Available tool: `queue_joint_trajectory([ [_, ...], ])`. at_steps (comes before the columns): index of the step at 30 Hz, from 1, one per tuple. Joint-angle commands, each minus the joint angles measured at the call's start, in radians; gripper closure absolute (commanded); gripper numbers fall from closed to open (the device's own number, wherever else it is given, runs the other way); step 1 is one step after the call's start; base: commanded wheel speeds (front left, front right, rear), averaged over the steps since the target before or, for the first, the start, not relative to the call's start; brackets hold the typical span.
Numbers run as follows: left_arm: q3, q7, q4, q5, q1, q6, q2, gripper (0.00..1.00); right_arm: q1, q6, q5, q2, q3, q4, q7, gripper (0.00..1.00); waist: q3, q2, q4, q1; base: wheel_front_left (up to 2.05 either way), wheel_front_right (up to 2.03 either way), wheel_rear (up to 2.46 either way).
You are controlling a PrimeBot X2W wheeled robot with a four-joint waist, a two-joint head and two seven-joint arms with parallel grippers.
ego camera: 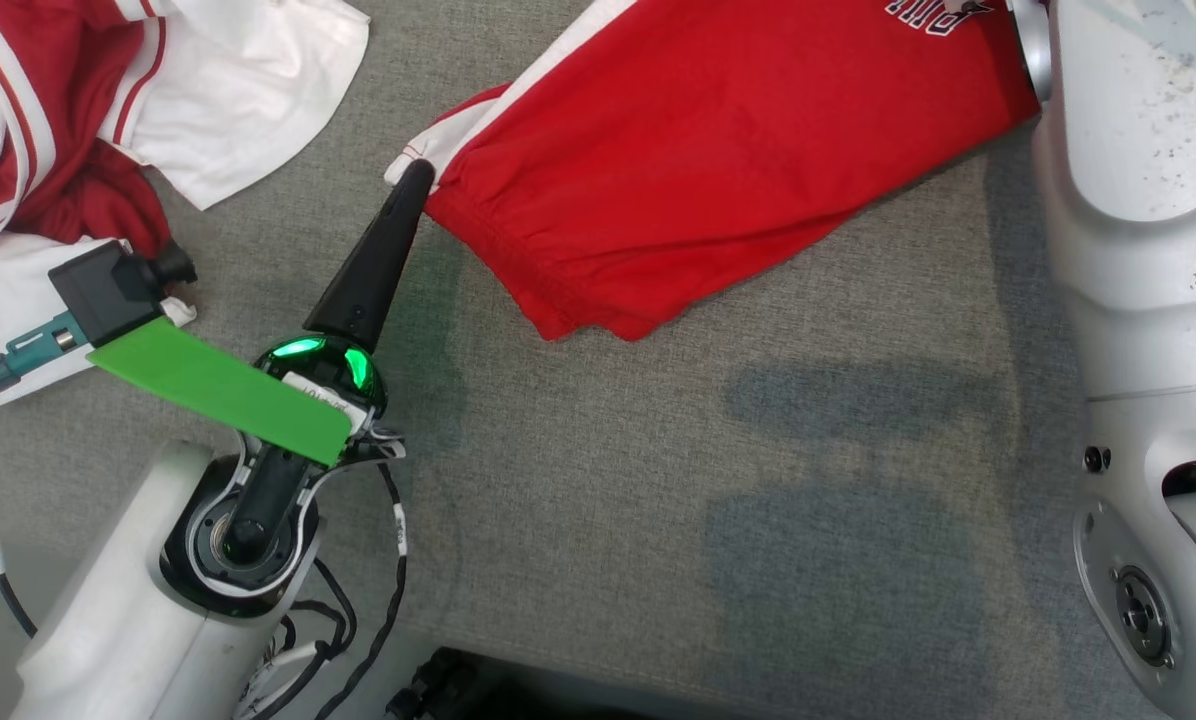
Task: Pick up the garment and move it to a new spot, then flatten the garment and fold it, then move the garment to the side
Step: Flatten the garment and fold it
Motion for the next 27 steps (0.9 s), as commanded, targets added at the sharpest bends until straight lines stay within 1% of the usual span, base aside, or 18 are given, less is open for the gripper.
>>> queue_joint_trajectory([
  [1, 0.003, -0.006, -0.003, 0.027, -0.017, 0.001, 0.003, 0.0, -0.006, -0.002, 0.014, -0.005, -0.001, -0.011, -0.021, 0.0, -0.003, 0.0, -0.005, -0.0001, 0.0, 0.0, 0.0],
  [3, -0.007, -0.026, -0.008, 0.059, -0.014, 0.001, 0.014, 0.0, 0.014, -0.002, 0.044, -0.005, -0.011, -0.025, -0.051, 0.0, -0.014, 0.0, -0.01, -0.0001, 0.0, 0.0, 0.0],
  [5, -0.022, -0.072, -0.015, 0.111, -0.01, 0.001, 0.04, 0.0, 0.039, -0.002, 0.097, -0.005, -0.029, -0.039, -0.082, 0.0, -0.03, 0.0, -0.018, -0.0001, 0.0, 0.0, 0.0],
  [8, -0.068, -0.179, -0.007, 0.223, 0.009, 0.001, 0.098, 0.0, 0.08, -0.002, 0.187, -0.004, -0.047, -0.041, -0.109, 0.0, -0.059, 0.0, -0.035, -0.0001, 0.0, 0.0, 0.0],
  [11, -0.089, -0.225, 0.009, 0.333, 0.039, 0.001, 0.147, 0.0, 0.133, -0.002, 0.246, -0.004, -0.044, -0.037, -0.1, 0.0, -0.088, 0.0, -0.052, -0.0001, 0.0, 0.0, 0.0],
  [12, -0.064, -0.229, 0.01, 0.367, 0.053, 0.001, 0.148, 0.0, 0.154, -0.002, 0.262, -0.004, -0.042, -0.037, -0.092, 0.0, -0.096, 0.0, -0.056, -0.0001, 0.0, 0.0, 0.0],
  [16, 0.085, -0.229, -0.014, 0.515, 0.161, 0.001, 0.101, 0.0, 0.228, -0.002, 0.321, -0.004, -0.031, -0.031, -0.04, 0.0, -0.122, 0.0, -0.063, -0.0001, 0.0, 0.0, 0.0],
  [18, 0.134, -0.229, -0.041, 0.568, 0.214, 0.001, 0.082, 0.0, 0.256, -0.002, 0.329, -0.004, -0.047, -0.03, -0.002, 0.0, -0.131, 0.0, -0.059, -0.0001, 0.0, 0.0, 0.0],
  [22, 0.159, -0.229, -0.093, 0.647, 0.306, 0.001, 0.06, 0.0, 0.298, -0.002, 0.294, -0.003, -0.1, -0.04, 0.066, 0.0, -0.143, 0.0, -0.029, -0.0001, 0.0, 0.0, 0.0],
  [27, 0.144, -0.229, -0.125, 0.701, 0.352, 0.001, 0.04, 0.0, 0.301, -0.002, 0.25, -0.017, -0.153, -0.045, 0.183, 0.0, -0.147, 0.0, 0.015, -0.0001, 0.0, 0.0, 0.0],
])
